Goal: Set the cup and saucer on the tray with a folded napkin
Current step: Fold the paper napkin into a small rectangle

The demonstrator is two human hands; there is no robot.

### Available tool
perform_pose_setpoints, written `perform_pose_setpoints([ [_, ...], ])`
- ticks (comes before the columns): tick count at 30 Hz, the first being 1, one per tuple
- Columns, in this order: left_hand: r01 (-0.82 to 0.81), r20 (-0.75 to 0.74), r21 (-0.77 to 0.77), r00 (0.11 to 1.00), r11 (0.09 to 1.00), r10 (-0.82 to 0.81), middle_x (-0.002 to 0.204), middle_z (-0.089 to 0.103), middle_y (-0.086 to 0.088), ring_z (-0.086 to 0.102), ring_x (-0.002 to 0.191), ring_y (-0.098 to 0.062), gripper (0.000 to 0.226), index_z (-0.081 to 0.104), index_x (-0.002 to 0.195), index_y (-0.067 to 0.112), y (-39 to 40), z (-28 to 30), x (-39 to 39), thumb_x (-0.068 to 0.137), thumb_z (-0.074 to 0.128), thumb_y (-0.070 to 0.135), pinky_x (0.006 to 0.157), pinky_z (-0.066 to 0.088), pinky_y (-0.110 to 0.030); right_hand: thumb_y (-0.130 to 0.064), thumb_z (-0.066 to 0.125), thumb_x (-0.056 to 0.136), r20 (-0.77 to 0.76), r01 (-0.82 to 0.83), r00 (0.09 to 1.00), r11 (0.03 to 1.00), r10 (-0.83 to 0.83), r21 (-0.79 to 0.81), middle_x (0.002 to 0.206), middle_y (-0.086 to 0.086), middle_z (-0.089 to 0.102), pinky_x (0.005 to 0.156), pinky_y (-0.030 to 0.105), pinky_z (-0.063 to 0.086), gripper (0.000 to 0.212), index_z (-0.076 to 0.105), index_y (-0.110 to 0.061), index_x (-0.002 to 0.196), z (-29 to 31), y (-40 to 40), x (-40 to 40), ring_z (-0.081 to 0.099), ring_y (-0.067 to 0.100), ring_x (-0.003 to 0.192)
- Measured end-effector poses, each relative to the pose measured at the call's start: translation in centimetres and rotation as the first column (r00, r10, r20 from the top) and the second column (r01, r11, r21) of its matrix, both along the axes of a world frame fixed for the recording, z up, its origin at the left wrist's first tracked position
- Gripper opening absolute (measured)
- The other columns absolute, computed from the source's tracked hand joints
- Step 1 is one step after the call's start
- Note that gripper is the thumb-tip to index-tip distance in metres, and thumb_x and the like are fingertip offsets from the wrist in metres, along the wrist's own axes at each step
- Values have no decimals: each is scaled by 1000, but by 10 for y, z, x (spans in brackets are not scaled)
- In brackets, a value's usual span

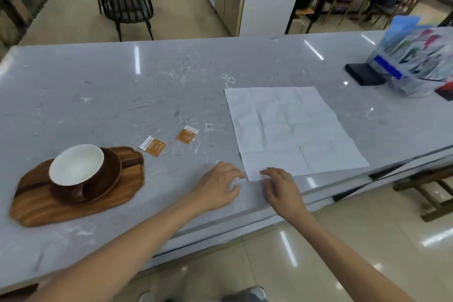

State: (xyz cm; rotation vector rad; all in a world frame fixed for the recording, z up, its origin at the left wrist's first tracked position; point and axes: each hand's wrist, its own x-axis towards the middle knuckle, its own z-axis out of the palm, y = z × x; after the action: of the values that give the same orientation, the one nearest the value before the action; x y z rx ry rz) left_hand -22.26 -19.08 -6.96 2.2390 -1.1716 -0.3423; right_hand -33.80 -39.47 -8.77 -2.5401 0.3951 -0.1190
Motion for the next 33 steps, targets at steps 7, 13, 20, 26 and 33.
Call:
perform_pose_setpoints([
  [7,-60,127,149,991,987,41,126,63,3,55,118,-18,36,65,128,18,-75,-20,-11,93,56,22,92,51,-39,-15,63,98,14,-57,998,986,60,-157,130,8,64,90,44,57,30,68,-11,128,-13,-75,-20,61,31,118],
  [13,-179,276,302,957,936,94,113,58,-4,53,111,-24,26,61,113,13,-100,-25,-20,92,48,5,71,53,-41,-26,61,99,0,-178,984,980,179,-91,129,4,60,90,36,55,33,65,-16,130,-18,-105,-15,57,25,120],
  [20,-323,233,122,928,938,290,91,54,2,50,97,-22,21,57,91,13,-92,-10,-18,77,54,-1,65,46,-37,-13,64,89,-38,-129,992,961,123,-244,131,-1,58,60,35,57,45,62,-22,133,-18,-143,-15,55,23,121],
  [26,-344,225,12,916,939,332,76,47,6,46,79,-20,15,50,77,19,-72,-3,-12,69,49,6,62,47,-38,4,72,70,14,-36,999,920,45,-390,113,6,70,49,36,55,50,71,-13,117,-15,-203,-31,63,33,103],
  [33,-306,362,10,889,952,282,72,40,10,38,74,-17,13,45,72,19,-64,-2,-4,65,47,7,52,45,-38,3,76,76,182,119,982,917,-52,-382,97,10,78,70,47,57,30,78,-8,104,2,-250,-42,67,40,93],
])
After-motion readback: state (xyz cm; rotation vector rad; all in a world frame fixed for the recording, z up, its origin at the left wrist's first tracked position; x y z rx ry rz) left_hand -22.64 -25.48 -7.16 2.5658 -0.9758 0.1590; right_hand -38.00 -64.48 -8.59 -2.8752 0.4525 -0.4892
